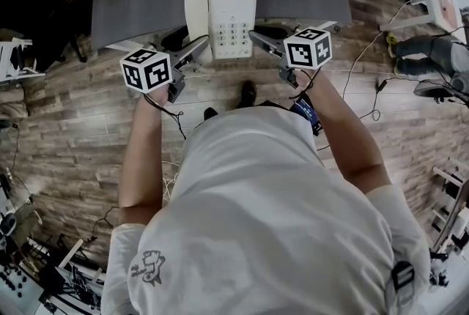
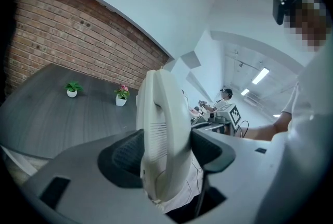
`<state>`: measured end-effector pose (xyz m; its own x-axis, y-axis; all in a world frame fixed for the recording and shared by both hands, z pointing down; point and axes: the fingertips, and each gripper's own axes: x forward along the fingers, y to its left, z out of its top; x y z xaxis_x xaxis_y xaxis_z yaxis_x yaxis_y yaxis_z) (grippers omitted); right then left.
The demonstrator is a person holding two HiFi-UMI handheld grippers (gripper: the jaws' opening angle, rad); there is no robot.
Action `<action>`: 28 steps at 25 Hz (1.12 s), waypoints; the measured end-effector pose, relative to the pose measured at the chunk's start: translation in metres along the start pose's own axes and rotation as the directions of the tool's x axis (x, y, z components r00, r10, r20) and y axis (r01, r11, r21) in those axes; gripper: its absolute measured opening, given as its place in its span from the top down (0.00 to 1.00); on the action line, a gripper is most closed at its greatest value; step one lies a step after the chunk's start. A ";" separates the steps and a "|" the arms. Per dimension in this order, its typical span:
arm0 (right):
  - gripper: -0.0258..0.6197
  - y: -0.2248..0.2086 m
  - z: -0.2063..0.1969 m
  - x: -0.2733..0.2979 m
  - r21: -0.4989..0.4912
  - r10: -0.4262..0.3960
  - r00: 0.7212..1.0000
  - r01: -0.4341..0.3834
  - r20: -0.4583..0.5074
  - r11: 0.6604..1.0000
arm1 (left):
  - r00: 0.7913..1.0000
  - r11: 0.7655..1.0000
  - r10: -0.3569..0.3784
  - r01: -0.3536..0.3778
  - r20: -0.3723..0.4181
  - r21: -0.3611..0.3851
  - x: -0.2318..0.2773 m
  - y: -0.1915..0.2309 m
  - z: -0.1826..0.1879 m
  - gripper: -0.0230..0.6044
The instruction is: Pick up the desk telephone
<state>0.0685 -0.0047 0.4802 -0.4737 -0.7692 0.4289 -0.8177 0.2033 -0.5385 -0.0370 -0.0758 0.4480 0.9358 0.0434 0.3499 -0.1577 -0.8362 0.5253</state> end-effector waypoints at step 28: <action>0.85 0.197 -0.099 0.058 -0.044 -0.019 0.998 0.021 0.055 0.999 | 0.999 0.999 -0.036 0.035 0.024 0.018 -0.205 -0.012 -0.094 0.49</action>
<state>-0.1522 0.0511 0.4708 -0.4395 -0.8049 0.3987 -0.8411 0.2131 -0.4972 -0.2567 -0.0232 0.4430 0.9482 0.0599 0.3118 -0.1188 -0.8439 0.5233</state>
